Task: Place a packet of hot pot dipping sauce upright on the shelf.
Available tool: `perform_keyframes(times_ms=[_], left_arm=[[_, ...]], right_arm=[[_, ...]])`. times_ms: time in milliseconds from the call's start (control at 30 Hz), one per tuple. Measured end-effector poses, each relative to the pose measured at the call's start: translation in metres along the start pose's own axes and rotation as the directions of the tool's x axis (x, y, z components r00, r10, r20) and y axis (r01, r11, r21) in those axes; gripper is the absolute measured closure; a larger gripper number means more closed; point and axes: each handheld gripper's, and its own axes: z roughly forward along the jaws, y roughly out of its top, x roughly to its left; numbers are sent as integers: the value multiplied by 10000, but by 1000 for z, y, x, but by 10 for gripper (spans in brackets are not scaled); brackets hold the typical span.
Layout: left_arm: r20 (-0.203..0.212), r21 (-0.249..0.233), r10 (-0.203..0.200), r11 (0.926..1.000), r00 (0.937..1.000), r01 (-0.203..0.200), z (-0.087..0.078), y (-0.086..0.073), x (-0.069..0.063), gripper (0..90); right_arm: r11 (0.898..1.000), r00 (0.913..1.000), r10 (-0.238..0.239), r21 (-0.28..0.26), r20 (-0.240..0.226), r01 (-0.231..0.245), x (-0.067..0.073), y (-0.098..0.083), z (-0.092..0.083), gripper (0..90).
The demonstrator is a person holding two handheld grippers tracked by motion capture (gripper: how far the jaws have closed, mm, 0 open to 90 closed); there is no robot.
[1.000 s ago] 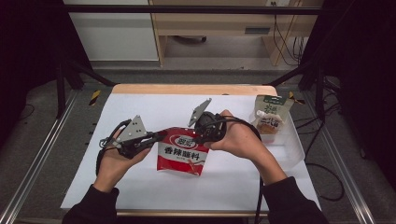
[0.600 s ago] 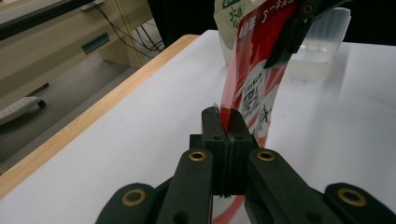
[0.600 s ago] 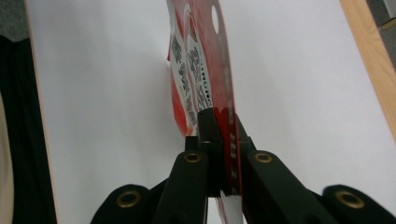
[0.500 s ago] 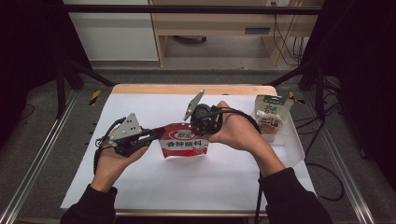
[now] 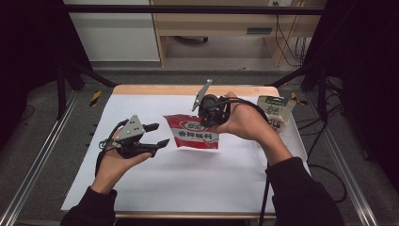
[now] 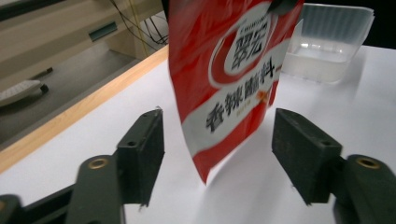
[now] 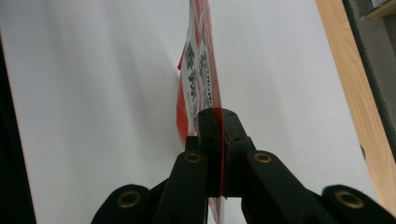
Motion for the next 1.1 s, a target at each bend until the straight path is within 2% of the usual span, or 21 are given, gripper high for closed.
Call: perform_keyframes(times_ms=[200, 233, 267, 367, 467, 600, 733, 767, 1000, 1100], left_arm=[[-40, 548, -392, 9977, 9992, 394, 11, -18, 7, 252], [-116, 735, -477, 9961, 9988, 484, 14, -22, 8, 183], [-175, 850, -554, 9948, 9983, 567, 16, -25, 9, 160], [-360, 1126, -905, 9892, 9952, 940, 21, -37, 9, 131], [-511, 1523, -951, 9831, 9942, 1018, 25, -50, 8, 91], [-611, 1608, -1109, 9797, 9919, 1195, 26, -60, 11, 78], [-791, 1797, -1202, 9747, 9896, 1328, 27, -72, 15, 70], [-860, 1872, -1317, 9714, 9875, 1459, 28, -78, 16, 70], [-968, 2195, -1313, 9640, 9866, 1499, 33, -88, 17, 69], [-958, 2230, -1294, 9635, 9870, 1480, 34, -88, 16, 69]], right_arm=[[9999, 9998, 108, 100, 155, -109, -8, -6, -6, 897], [9999, 9997, 159, 19, 195, -160, -11, -10, -10, 897], [9999, 9997, 108, 4, 224, -108, -12, -11, -12, 897], [9996, 9994, 251, -116, 240, -249, -13, -14, -17, 897], [9992, 9988, 326, -243, 362, -318, -16, -19, -28, 897], [9988, 9984, 395, -322, 410, -382, -17, -22, -36, 897], [9987, 9972, 398, -358, 640, -376, -19, -27, -54, 897], [9984, 9965, 450, -381, 702, -424, -19, -28, -57, 897], [9972, 9948, 521, -573, 871, -472, -18, -42, -80, 897], [9973, 9941, 497, -589, 962, -442, -18, -45, -86, 897]])
